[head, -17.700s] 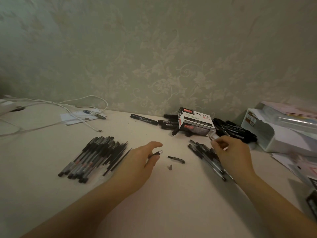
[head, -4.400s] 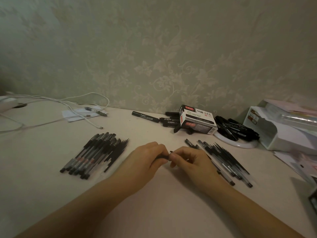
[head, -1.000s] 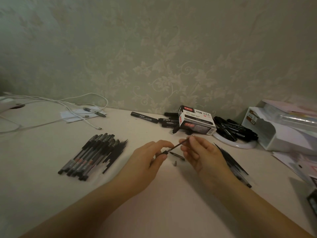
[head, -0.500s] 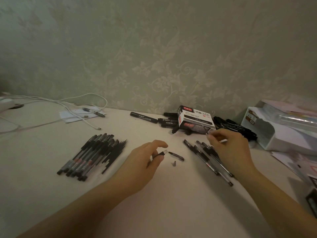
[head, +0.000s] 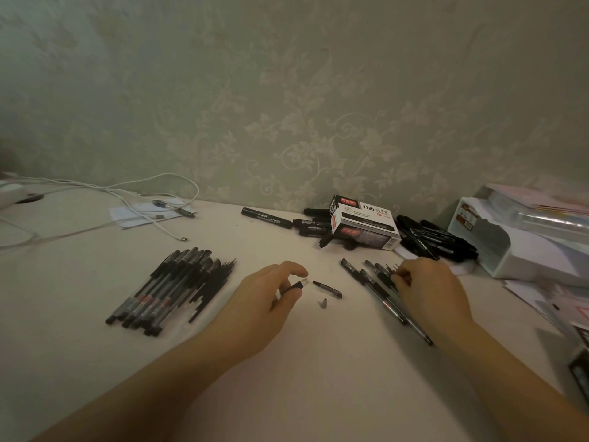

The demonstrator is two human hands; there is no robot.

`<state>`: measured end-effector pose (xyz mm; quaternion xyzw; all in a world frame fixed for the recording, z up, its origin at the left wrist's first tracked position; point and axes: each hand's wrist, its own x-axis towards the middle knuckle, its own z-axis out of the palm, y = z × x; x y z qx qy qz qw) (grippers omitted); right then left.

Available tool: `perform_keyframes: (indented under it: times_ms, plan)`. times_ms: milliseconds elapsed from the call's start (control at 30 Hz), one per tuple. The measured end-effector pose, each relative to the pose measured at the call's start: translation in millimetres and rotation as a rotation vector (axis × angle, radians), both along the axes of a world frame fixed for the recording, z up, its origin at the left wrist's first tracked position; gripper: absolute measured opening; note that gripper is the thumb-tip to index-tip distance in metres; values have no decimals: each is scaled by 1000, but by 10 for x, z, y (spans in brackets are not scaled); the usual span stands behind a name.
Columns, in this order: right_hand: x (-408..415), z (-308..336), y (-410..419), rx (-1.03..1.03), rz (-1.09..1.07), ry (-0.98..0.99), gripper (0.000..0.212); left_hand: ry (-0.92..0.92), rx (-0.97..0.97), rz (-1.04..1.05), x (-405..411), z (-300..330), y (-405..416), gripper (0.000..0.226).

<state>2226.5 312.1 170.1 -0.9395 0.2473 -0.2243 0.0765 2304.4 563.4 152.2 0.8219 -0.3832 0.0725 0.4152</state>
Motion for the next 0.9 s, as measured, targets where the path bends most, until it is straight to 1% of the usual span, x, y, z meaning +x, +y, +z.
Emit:
perform_keyframes:
  times_ms: [67,167,300,400,500,567,800,900]
  plan:
    - [3,11,18,-42,3,-13,17,0,5,25,15,7,5,24]
    - [20,35,92,-70,84,-118,14,-19,58,146,85,34,46,21]
    - [56,27,357,60,339,-292,9,-122,159,428,259,100,230,17]
    - [51,-65,562,85,418,-358,9,-140,288,597,368,146,405,17]
    - [31,-160,643,36,442,-337,12,-59,428,627,401,171,495,19]
    - [28,-188,643,25,465,-329,13,-46,485,636,399,178,503,16]
    - [25,-219,650,3,488,-302,14,-75,512,625,405,151,501,15]
    - [27,-219,644,5,483,-302,13,-86,522,619,408,155,510,18]
